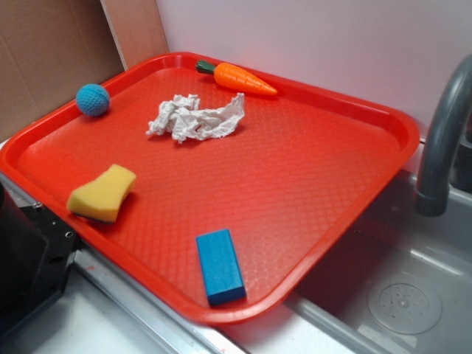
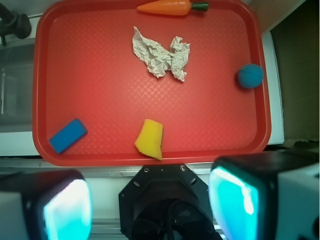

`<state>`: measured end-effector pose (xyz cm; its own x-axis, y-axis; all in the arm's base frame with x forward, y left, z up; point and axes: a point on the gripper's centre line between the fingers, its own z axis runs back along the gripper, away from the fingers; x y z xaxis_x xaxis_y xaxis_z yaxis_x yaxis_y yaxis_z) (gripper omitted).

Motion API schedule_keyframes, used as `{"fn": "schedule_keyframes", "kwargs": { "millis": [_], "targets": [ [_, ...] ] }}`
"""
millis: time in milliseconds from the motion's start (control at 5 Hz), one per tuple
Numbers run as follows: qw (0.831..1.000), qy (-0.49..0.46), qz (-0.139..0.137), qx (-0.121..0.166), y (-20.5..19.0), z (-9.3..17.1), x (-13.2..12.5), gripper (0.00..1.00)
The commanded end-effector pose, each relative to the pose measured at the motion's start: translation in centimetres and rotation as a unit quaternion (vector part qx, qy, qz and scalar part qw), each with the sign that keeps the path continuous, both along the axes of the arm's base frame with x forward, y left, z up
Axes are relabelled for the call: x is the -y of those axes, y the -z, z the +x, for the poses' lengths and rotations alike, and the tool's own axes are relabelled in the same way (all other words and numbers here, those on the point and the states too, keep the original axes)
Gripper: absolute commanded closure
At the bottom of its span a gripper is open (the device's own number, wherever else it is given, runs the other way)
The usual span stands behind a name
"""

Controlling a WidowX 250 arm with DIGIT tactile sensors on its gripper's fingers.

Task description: Grab the blue ball.

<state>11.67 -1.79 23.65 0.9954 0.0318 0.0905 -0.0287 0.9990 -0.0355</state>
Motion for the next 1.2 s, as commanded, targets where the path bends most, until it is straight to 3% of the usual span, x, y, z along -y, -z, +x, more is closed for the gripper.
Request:
{"fn": "schedule_keyframes", "kwargs": {
  "millis": [0, 200, 400, 600, 800, 1000],
  "targets": [
    [1.0, 0.0, 0.0, 0.0, 0.0, 0.0, 0.0, 0.0],
    [0.994, -0.103, -0.008, -0.034, 3.8, 4.0, -2.9, 0.0],
    [0.974, -0.228, 0.013, 0.004, 6.2, 6.7, -7.2, 0.0],
    [0.937, -0.348, 0.013, 0.036, 8.0, 7.3, -10.0, 0.0],
    [0.882, -0.462, 0.027, 0.086, 9.1, 7.2, -12.0, 0.0],
    [0.882, -0.462, 0.027, 0.086, 9.1, 7.2, -12.0, 0.0]
  ]
}}
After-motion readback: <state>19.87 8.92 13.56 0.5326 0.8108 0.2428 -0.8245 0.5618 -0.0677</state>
